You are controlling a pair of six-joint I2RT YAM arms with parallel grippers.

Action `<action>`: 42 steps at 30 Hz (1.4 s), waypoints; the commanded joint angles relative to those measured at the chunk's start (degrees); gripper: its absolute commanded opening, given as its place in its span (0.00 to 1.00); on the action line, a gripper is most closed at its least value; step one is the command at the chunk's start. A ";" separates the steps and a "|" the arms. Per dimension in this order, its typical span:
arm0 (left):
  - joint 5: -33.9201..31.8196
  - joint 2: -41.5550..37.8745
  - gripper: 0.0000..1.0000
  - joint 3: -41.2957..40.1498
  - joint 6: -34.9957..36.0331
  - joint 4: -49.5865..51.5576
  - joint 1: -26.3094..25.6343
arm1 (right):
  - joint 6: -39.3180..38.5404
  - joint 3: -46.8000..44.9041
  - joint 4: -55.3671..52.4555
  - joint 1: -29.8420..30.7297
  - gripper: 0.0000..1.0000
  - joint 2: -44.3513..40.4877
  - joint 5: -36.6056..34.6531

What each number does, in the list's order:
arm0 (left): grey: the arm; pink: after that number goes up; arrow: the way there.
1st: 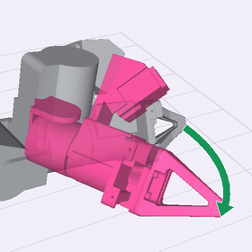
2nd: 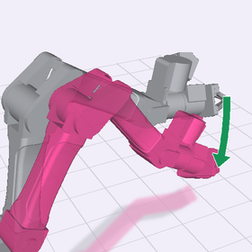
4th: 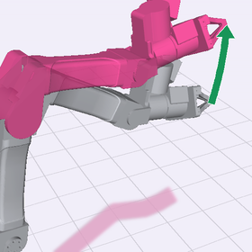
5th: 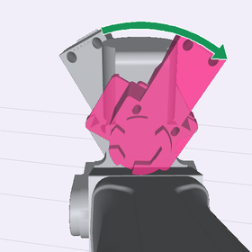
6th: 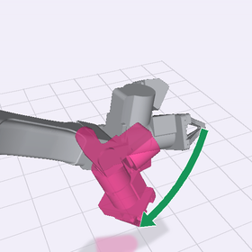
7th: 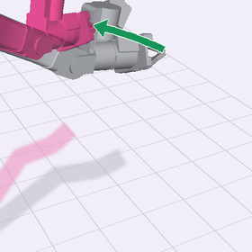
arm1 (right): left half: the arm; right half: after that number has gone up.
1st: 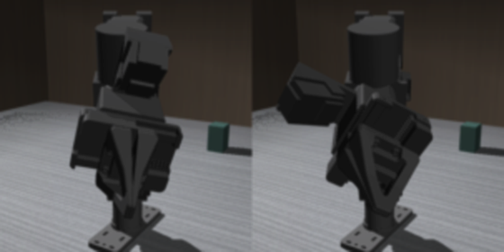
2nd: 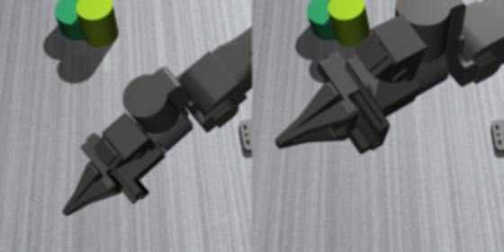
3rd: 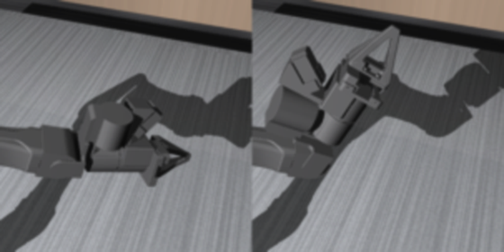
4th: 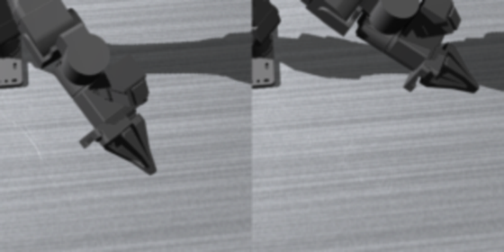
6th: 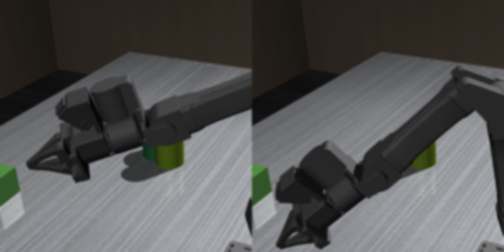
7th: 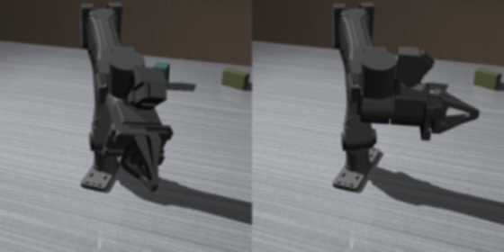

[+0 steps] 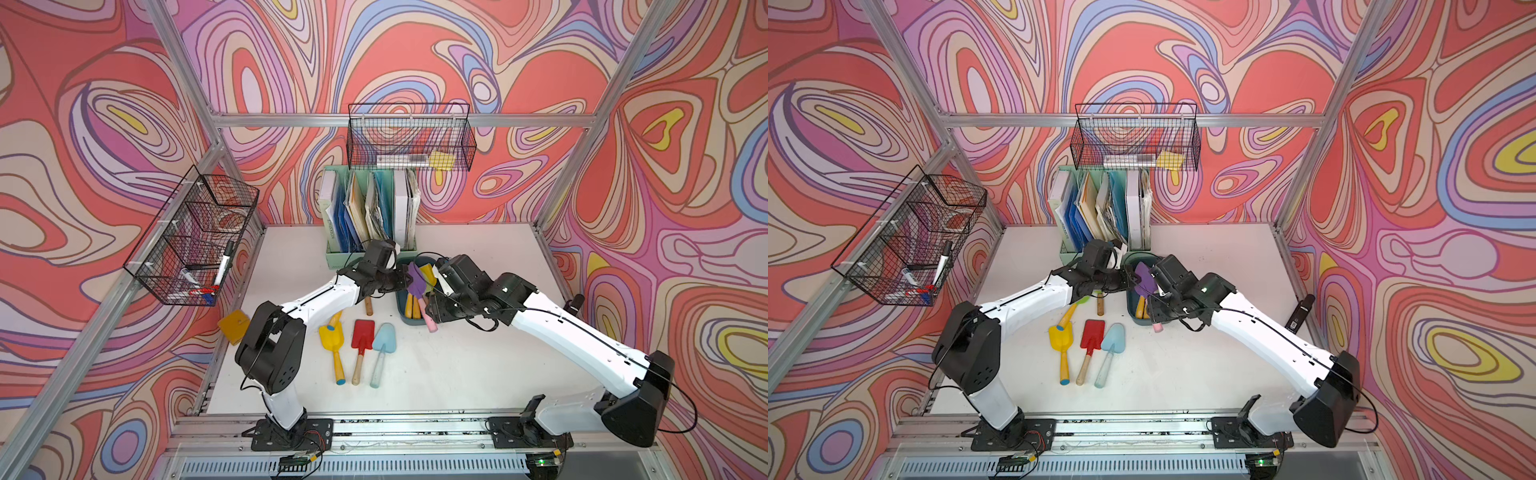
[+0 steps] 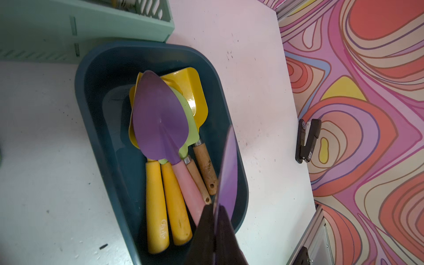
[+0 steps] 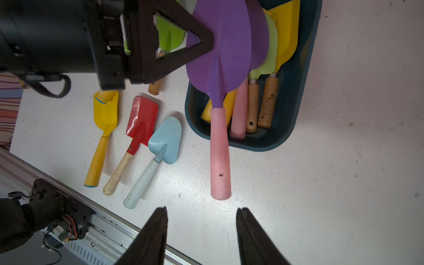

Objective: Put the shovel into the storage box
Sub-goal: Place the shovel in the storage box.

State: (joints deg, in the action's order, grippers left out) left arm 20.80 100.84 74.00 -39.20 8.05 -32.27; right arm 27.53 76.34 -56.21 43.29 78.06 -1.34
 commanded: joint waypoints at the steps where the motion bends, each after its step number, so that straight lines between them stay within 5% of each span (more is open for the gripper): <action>1: -1.10 2.09 0.00 4.02 3.11 -2.25 -0.07 | 1.41 -2.12 -0.53 -0.42 0.50 -1.55 -1.09; 19: -3.23 12.83 0.00 14.39 6.59 -1.68 1.24 | 3.46 -5.58 -1.23 -1.29 0.50 -4.16 -1.50; 42: 1.79 23.02 0.00 20.86 5.54 -0.46 1.95 | 2.34 -4.88 -0.33 -2.87 0.49 -0.97 0.17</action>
State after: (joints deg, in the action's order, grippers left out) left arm 20.95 122.43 93.21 -33.91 7.73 -30.65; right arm 30.44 71.24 -57.19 40.82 76.77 -1.61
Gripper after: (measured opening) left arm 0.061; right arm 0.495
